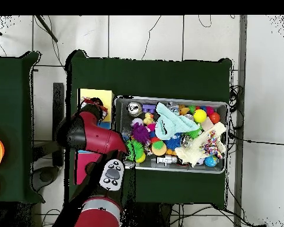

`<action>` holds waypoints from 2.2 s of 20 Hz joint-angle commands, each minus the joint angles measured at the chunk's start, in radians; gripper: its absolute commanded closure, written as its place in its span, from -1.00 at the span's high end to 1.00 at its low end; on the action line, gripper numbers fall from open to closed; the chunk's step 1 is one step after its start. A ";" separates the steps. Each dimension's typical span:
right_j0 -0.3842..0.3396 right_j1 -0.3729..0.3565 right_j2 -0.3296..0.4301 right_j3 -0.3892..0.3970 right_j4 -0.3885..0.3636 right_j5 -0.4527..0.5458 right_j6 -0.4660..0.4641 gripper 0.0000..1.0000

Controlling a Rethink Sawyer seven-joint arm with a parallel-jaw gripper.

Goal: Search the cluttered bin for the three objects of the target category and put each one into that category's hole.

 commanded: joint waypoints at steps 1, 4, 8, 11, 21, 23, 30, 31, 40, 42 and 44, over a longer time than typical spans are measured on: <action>-0.030 0.039 -0.008 0.047 0.006 0.111 0.156 1.00; -0.029 0.036 -0.009 0.049 0.005 0.121 0.154 1.00; -0.060 -0.045 0.005 0.120 -0.061 0.156 0.110 1.00; -0.095 -0.118 0.021 0.177 -0.112 0.213 0.064 1.00; -0.091 -0.221 -0.026 0.215 -0.219 0.443 0.012 1.00; -0.086 -0.229 -0.035 0.212 -0.240 0.459 0.018 1.00; -0.095 -0.224 -0.027 0.189 -0.282 0.475 0.058 1.00; -0.096 -0.223 -0.027 0.187 -0.286 0.477 0.063 1.00; -0.104 -0.226 -0.012 0.180 -0.318 0.434 0.090 1.00; -0.099 -0.225 -0.016 0.173 -0.320 0.436 0.098 1.00; -0.091 -0.228 -0.023 0.169 -0.320 0.436 0.106 1.00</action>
